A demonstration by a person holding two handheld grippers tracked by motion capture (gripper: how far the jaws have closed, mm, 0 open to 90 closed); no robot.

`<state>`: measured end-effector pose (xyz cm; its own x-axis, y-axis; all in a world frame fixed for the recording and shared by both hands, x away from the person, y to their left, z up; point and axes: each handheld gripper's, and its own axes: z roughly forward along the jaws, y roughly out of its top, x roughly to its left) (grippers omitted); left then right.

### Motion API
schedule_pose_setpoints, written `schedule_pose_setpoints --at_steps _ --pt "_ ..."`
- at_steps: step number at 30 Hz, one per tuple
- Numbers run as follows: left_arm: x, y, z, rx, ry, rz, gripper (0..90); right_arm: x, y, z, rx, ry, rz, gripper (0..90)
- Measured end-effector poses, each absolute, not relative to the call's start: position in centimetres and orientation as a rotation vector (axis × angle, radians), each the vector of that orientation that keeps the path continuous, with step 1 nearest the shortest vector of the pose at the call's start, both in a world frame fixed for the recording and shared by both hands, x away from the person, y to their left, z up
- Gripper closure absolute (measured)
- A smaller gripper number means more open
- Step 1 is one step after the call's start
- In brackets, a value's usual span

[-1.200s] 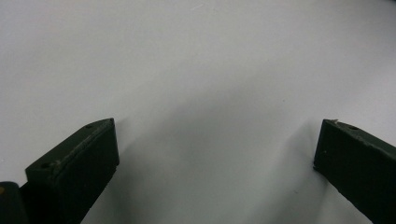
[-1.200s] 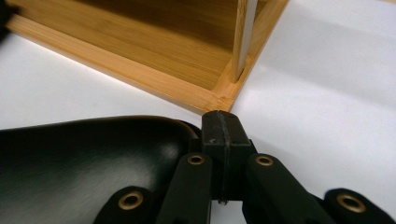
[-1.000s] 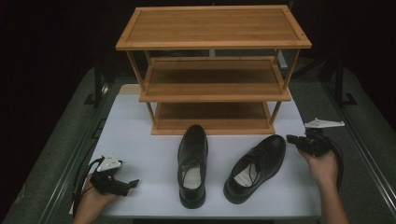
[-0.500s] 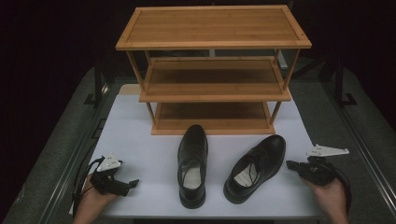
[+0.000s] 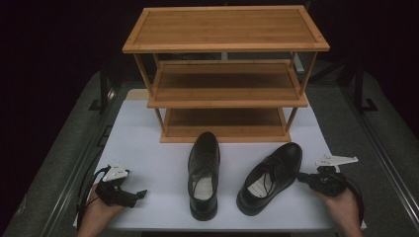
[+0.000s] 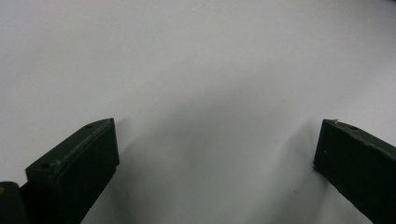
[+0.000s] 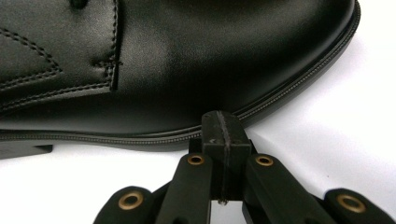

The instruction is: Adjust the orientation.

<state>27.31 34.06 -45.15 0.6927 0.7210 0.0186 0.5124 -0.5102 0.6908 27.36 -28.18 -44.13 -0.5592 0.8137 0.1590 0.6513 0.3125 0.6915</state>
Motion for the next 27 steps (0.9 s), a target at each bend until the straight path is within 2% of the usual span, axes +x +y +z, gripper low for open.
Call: schedule_pose_setpoints --at_steps 27 --pt "27.3 34.1 -45.1 2.228 0.94 0.4 0.0 32.5 -25.0 -43.9 1.303 2.418 1.072 89.9"
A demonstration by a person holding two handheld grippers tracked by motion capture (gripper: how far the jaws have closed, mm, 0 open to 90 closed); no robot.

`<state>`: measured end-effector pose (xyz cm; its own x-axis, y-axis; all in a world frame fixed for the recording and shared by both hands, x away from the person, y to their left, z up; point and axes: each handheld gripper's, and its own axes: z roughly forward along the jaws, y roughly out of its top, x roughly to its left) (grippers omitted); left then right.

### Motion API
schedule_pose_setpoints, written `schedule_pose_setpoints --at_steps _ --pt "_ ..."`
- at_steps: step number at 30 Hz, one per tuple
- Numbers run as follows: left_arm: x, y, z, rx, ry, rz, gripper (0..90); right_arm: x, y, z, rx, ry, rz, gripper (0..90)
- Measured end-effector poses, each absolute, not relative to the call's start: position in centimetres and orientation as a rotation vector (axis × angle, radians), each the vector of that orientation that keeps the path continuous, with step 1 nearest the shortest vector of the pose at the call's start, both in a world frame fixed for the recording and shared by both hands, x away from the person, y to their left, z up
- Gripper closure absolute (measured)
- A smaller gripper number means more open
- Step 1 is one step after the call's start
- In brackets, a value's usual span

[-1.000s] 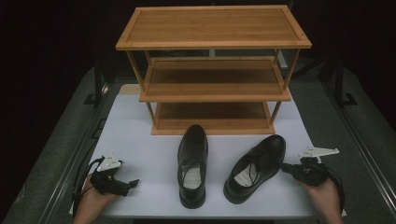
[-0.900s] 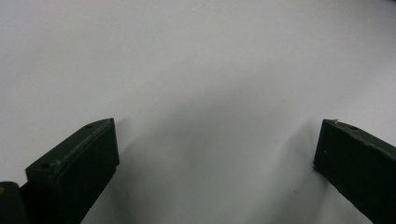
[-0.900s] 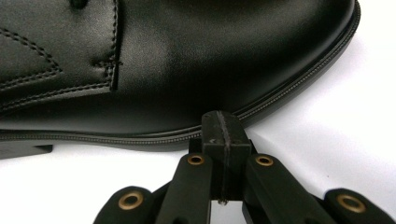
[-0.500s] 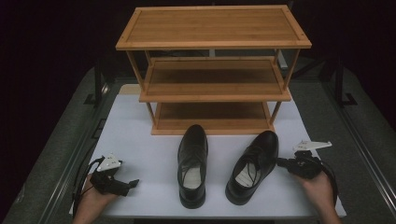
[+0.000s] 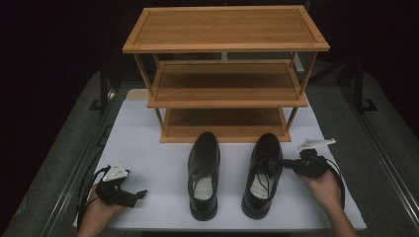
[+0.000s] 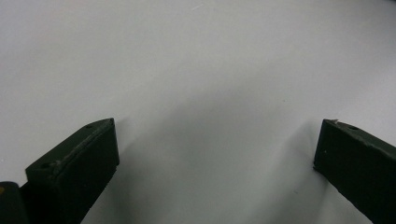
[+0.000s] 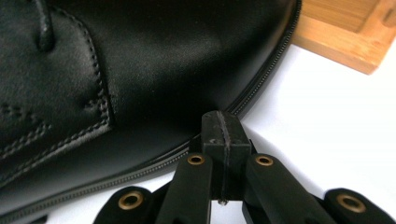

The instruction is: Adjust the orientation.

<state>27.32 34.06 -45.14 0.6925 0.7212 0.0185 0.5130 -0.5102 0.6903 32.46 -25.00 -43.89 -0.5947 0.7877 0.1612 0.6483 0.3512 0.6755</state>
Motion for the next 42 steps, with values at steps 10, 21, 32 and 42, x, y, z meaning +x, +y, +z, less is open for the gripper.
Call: schedule_pose_setpoints --at_steps 10,21,32,42 --pt "27.3 34.0 -45.2 2.223 0.941 0.402 0.0 34.5 -22.6 -43.9 1.273 2.447 1.073 89.9" --pt "27.3 34.1 -45.2 2.226 0.939 0.401 0.0 32.1 -23.1 -43.1 1.241 2.441 1.119 89.8" --pt "27.3 34.1 -45.1 2.228 0.939 0.401 0.0 28.9 -22.1 -44.1 1.21 2.499 1.083 89.8" --pt "27.3 34.1 -45.2 2.227 0.94 0.4 0.0 29.0 -21.5 -44.1 1.195 2.489 1.077 89.8"
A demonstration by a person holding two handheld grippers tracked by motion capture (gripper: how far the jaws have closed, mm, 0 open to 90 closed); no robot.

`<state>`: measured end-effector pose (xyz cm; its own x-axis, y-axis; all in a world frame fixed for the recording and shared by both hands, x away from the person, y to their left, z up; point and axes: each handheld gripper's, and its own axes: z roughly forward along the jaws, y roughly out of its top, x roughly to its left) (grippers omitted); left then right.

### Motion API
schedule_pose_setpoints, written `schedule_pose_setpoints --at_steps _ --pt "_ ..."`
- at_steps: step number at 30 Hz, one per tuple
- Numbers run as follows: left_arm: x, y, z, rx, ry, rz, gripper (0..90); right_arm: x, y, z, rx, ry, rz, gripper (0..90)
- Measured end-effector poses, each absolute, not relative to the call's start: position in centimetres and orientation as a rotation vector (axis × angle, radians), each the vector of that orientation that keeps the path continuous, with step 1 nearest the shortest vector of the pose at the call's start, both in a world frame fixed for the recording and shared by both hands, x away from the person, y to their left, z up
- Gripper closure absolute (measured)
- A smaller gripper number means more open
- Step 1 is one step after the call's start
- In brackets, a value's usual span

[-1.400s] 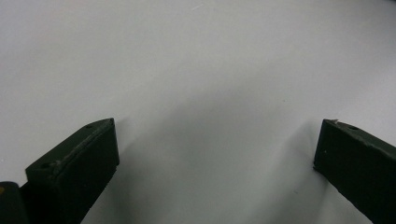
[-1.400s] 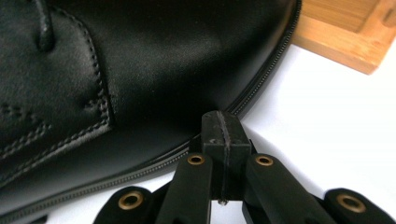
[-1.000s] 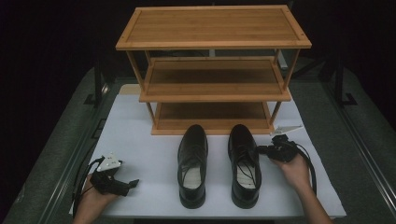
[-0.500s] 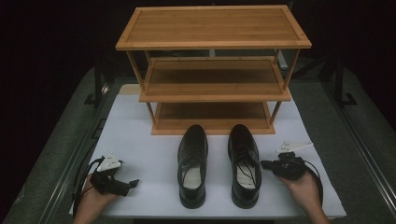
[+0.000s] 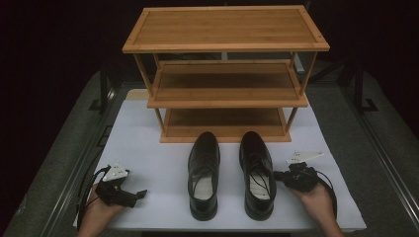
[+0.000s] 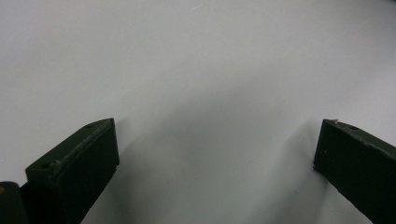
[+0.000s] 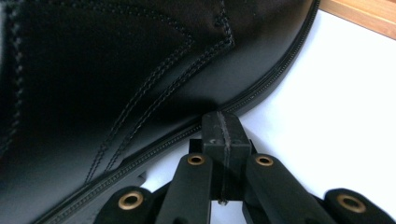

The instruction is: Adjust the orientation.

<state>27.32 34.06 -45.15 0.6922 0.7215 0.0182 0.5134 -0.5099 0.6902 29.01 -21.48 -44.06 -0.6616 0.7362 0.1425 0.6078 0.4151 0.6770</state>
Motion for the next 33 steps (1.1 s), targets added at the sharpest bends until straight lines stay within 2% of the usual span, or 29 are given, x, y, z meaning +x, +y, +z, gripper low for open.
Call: schedule_pose_setpoints --at_steps 9,33 --pt "27.3 34.1 -45.2 2.227 0.94 0.4 0.0 29.5 -19.0 -44.0 1.138 2.526 1.077 89.8" --pt "27.3 34.1 -45.2 2.227 0.94 0.4 0.0 29.1 -16.1 -43.7 1.04 2.581 1.071 89.8"
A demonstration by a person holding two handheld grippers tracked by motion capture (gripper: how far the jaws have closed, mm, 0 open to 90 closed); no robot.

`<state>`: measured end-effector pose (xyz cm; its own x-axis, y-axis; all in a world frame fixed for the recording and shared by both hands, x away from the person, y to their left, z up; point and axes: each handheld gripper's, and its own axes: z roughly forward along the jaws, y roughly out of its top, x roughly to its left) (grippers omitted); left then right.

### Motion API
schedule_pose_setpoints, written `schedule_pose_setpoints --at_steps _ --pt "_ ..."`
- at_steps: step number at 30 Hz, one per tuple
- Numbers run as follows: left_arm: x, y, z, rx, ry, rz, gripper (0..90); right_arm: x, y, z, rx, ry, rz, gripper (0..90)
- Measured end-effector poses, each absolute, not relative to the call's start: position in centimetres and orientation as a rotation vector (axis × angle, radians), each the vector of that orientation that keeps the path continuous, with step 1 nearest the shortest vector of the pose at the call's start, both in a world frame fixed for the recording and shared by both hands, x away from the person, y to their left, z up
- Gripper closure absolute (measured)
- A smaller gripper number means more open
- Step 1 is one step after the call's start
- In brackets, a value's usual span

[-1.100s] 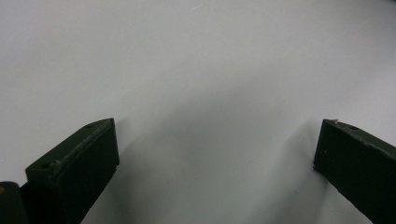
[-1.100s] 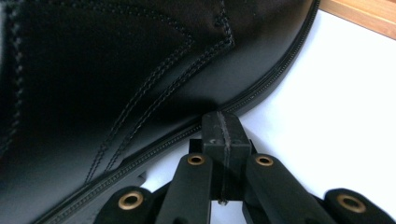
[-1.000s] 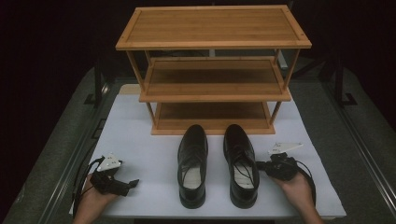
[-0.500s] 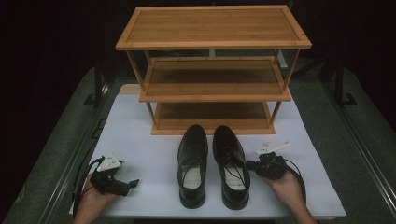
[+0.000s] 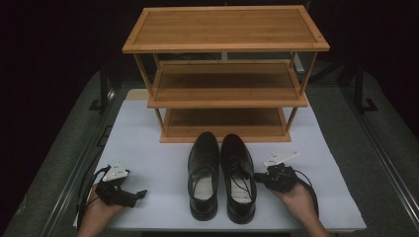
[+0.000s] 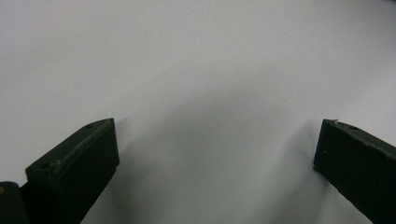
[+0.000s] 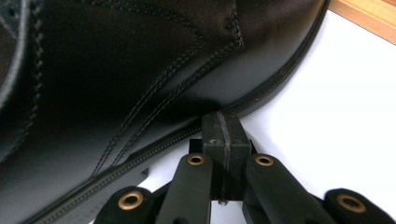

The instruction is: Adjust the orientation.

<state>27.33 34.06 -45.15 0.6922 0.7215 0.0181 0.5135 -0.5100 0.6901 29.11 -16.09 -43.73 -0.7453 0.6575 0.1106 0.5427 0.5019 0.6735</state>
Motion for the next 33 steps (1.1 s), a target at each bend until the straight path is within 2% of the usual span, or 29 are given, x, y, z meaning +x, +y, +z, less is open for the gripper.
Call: schedule_pose_setpoints --at_steps 11,19,25,27,29,31,33 --pt "27.3 34.1 -45.2 2.228 0.94 0.4 0.0 28.1 -14.9 -43.6 0.981 2.609 1.061 89.8" --pt "27.3 34.1 -45.1 2.229 0.939 0.401 0.0 28.3 -15.5 -43.4 0.997 2.594 1.095 88.2" --pt "27.3 34.1 -45.1 2.225 0.941 0.399 0.0 28.8 -16.9 -43.0 1.066 2.552 1.133 75.0" --pt "27.3 34.0 -45.1 2.225 0.942 0.4 0.0 28.9 -17.5 -42.7 1.104 2.514 1.144 65.4" --pt "27.3 34.0 -45.1 2.224 0.944 0.4 0.0 28.9 -17.6 -42.6 1.114 2.505 1.146 64.7" --pt "27.4 34.0 -45.0 2.223 0.956 0.408 0.0 28.9 -18.1 -42.1 1.123 2.485 1.152 59.1" --pt "27.4 33.9 -44.9 2.219 0.959 0.411 0.0 28.8 -18.2 -41.9 1.121 2.482 1.156 57.3"
